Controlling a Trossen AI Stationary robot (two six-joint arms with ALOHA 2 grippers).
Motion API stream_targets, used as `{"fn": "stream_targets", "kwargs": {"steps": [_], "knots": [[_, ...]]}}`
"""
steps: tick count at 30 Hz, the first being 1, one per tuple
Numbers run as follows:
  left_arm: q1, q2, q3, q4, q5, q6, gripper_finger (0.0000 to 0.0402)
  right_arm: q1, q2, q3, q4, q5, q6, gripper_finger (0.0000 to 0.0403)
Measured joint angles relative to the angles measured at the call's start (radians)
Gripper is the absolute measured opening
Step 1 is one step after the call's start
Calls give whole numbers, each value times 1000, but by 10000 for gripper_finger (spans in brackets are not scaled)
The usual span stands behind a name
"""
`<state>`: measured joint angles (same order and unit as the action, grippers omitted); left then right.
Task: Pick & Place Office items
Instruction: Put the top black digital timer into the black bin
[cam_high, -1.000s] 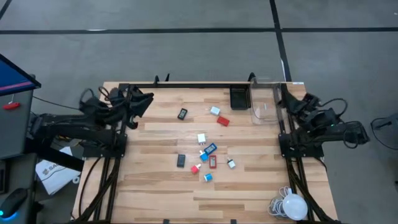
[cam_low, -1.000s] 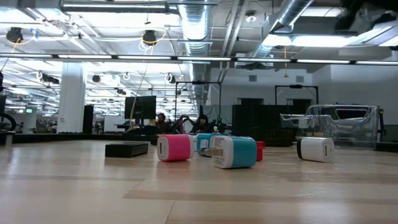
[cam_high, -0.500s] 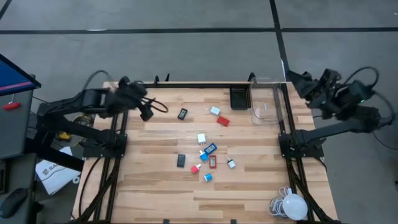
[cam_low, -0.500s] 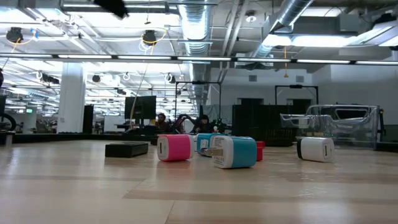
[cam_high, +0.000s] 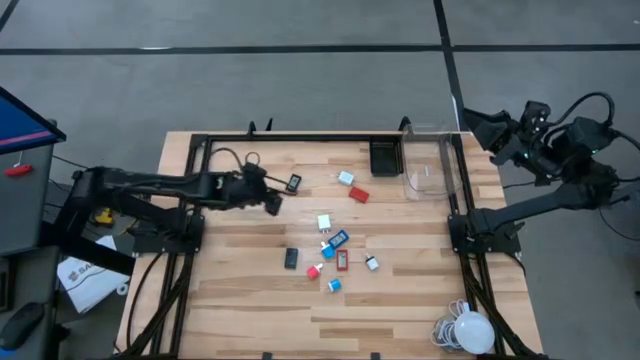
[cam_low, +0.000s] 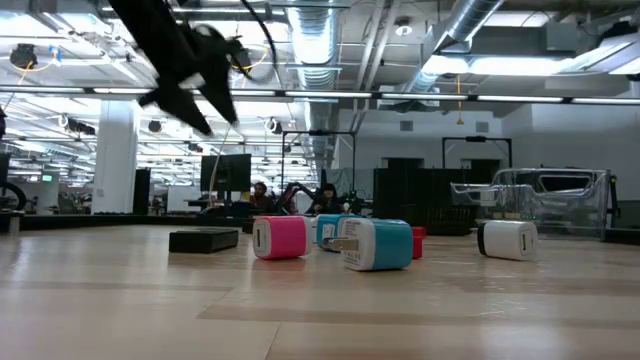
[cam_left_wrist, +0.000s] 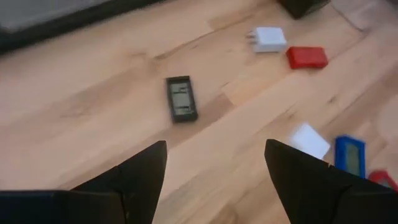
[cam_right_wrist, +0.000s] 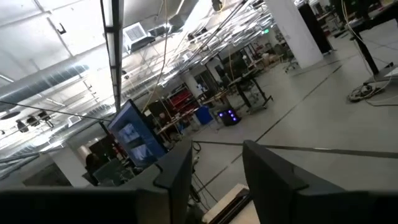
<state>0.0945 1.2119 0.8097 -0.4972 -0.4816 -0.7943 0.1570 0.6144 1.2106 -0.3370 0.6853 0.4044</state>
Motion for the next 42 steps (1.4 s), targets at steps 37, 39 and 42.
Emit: {"fn": "stream_targets", "kwargs": {"steps": [37,39,42], "knots": [[149,519,11,423,-46,108,340,0,3,85,9,-7,7,244],[149,525,11,419,-38,108,340,0,8,85,15,-13,7,244],[149,549,11,420,1,113,340,0,12,85,22,-32,7,244]]}}
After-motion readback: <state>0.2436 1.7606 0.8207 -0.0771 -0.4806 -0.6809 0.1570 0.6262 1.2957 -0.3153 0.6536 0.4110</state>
